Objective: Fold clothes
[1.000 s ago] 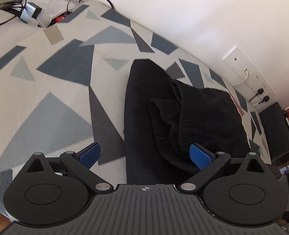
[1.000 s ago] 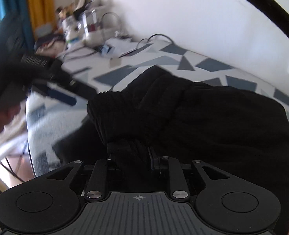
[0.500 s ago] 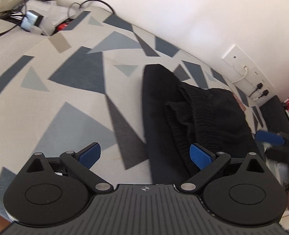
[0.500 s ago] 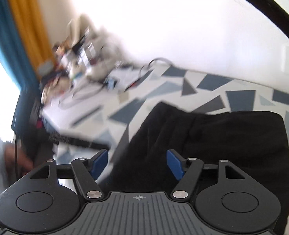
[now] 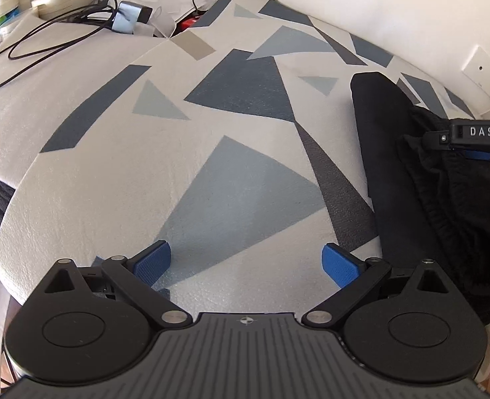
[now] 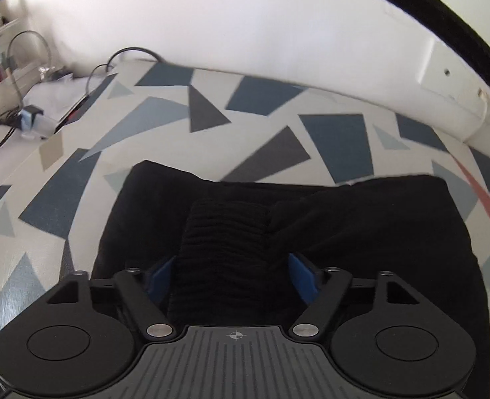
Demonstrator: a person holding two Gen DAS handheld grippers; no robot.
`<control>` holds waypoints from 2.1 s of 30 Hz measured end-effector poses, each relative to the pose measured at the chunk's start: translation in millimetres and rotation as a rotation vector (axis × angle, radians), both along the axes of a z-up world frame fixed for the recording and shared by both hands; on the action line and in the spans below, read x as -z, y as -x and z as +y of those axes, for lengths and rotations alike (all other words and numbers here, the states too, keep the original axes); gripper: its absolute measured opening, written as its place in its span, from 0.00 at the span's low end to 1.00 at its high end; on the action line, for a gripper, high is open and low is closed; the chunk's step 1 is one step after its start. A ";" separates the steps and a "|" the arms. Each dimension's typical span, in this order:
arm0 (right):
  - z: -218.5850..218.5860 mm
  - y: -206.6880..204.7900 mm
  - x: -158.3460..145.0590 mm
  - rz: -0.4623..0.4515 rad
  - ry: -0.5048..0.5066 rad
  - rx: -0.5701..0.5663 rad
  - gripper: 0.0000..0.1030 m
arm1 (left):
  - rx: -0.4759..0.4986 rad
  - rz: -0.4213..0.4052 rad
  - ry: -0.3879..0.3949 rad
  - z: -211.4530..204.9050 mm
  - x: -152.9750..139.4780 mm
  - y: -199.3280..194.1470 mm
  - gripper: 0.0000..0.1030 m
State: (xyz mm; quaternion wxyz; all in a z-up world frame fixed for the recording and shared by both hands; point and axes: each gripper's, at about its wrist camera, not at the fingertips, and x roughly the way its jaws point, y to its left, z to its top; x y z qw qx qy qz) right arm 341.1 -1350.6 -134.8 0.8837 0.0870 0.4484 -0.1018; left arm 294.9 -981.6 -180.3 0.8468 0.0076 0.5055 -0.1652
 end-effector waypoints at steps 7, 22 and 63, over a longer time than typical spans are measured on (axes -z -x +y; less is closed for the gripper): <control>-37.1 22.3 -3.2 -0.074 -0.236 0.087 0.52 | 0.016 -0.001 -0.013 -5.1 2.6 -3.1 0.99; -29.7 50.6 -44.0 -0.084 -0.289 -0.178 0.43 | 0.012 -0.001 0.014 -1.7 2.3 -4.4 0.99; 28.8 10.7 -8.9 -0.078 0.031 -0.241 0.50 | 0.026 -0.015 -0.012 -5.3 4.9 -2.4 0.99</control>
